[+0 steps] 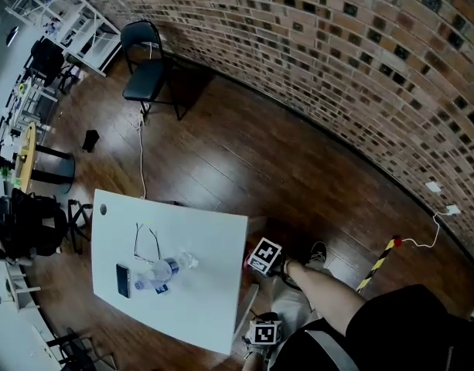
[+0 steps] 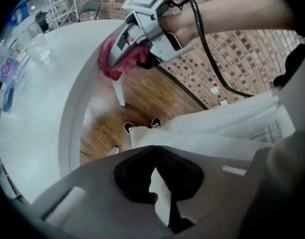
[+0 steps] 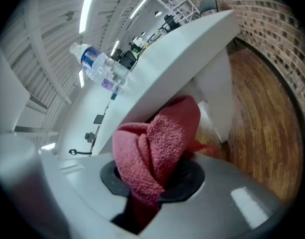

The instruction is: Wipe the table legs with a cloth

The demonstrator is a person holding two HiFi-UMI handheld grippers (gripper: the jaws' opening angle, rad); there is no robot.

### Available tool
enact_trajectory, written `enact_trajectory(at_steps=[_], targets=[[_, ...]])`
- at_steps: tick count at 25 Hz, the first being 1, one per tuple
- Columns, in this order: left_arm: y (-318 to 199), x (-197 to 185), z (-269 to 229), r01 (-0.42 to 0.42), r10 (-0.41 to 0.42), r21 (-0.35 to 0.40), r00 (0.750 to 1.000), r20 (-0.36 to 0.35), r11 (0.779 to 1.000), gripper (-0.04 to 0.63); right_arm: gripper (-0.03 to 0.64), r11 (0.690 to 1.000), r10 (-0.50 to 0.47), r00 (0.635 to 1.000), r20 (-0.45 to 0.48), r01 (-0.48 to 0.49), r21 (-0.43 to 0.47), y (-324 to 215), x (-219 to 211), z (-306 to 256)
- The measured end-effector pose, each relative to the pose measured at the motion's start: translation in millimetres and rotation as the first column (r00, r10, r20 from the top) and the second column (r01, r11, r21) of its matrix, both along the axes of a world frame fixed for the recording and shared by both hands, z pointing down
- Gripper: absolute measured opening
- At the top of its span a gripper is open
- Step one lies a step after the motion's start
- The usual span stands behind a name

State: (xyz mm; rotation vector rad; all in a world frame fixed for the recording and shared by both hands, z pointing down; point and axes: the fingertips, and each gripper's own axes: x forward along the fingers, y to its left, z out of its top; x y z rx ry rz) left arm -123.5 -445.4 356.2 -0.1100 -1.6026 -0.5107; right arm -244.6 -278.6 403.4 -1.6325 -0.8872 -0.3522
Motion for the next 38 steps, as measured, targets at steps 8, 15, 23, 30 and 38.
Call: enact_trajectory(at_steps=[8,15,23,30,38], targets=[[37.1,-103.5,-0.2,-0.281,0.275,0.032,0.953,0.129,0.959,0.000,0.075,0.997,0.070,0.996,0.059,-0.069,-0.031,33.0,-77.2,-1.7],[60.9,-161.7,0.3,-0.167,0.146,0.117,0.975,0.166,0.979,0.000,0.101,0.992,-0.114,0.993,0.031,0.115,-0.049,34.2,-79.8,5.4],[44.4,-170.1,63.7,0.050,-0.057,0.123,0.997,0.055,0.991,0.000,0.101,0.959,-0.262,0.949,-0.174,0.236,-0.158,35.3,-90.1,26.4],[61.6,-196.2,128.1,0.238,-0.238,0.008,0.969,0.072,0.971,0.000,0.101,0.937,-0.332,0.920,-0.210,0.295,-0.188,51.7,-111.7,66.3],[123.1,-213.0,162.1,0.393,-0.362,-0.175,0.914,0.184,0.903,0.000,0.115,0.971,-0.220,0.920,-0.324,0.175,-0.163,49.5,-114.7,108.2]])
